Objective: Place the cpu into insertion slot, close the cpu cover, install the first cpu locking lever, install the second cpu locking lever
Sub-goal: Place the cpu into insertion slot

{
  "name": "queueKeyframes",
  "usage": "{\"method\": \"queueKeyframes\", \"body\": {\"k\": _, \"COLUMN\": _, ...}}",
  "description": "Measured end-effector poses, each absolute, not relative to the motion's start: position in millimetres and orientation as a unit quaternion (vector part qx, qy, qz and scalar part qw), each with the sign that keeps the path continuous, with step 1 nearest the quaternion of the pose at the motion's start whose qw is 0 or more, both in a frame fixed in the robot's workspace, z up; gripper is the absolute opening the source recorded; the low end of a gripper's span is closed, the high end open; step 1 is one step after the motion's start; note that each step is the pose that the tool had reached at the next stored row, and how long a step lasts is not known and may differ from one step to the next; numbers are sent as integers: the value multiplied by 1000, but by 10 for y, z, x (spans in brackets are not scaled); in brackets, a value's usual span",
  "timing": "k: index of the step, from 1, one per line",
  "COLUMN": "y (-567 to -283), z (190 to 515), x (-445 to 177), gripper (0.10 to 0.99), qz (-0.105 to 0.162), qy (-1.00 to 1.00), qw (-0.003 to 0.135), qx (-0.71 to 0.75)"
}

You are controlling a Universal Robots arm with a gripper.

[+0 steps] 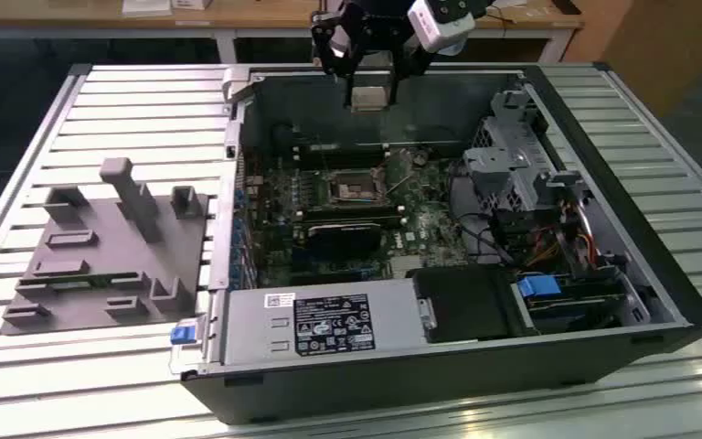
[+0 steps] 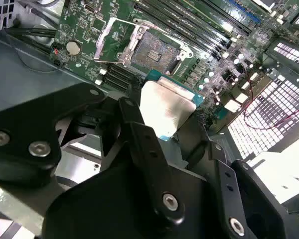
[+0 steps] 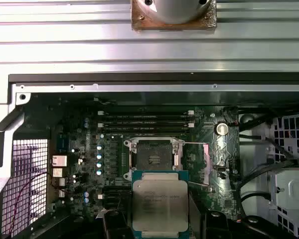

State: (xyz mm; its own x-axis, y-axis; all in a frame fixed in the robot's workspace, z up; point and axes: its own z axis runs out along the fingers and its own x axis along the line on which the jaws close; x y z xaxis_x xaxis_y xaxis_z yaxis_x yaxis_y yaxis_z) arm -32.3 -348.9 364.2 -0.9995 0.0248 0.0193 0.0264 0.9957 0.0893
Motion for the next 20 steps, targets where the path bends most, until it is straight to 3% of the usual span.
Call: {"method": "queueKeyframes", "body": {"k": 20, "y": -3489, "z": 3529, "x": -326, "gripper": 537, "qz": -45, "qy": -999, "qw": 9, "qx": -13}}
